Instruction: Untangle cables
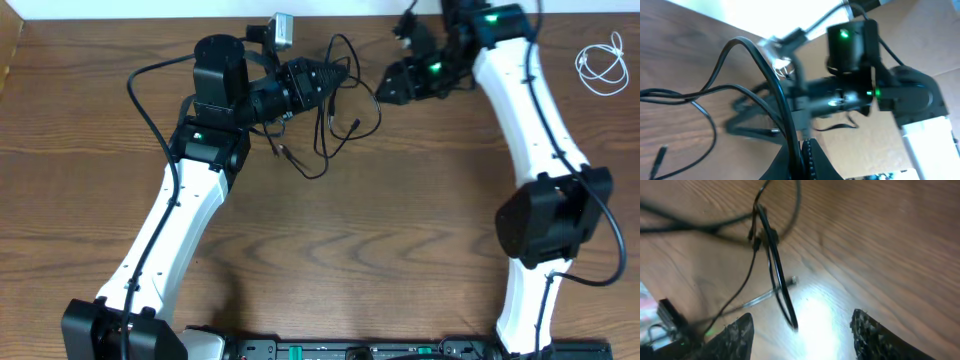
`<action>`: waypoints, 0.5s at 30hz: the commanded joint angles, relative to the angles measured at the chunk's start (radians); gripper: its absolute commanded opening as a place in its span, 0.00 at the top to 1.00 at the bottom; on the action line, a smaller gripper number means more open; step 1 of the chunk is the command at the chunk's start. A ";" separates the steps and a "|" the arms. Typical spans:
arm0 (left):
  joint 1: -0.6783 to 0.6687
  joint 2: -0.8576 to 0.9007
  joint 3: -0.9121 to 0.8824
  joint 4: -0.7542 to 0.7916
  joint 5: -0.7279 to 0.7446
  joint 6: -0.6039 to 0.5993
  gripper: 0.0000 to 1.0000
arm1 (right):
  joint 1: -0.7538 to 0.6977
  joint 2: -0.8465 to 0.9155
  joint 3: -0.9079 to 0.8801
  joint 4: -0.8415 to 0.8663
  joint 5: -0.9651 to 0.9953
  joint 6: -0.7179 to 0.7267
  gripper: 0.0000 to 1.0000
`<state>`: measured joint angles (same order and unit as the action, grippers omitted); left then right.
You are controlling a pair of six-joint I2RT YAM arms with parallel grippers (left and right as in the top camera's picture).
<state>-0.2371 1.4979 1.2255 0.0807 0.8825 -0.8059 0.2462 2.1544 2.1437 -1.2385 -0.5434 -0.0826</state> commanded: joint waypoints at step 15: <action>0.086 -0.031 0.023 0.011 0.057 -0.037 0.92 | 0.000 0.209 -0.006 0.015 0.513 0.479 0.83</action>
<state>-0.1989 1.4979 1.2255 0.0830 0.9192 -0.8417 0.2935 2.3562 2.1395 -1.2060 -0.1574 0.2897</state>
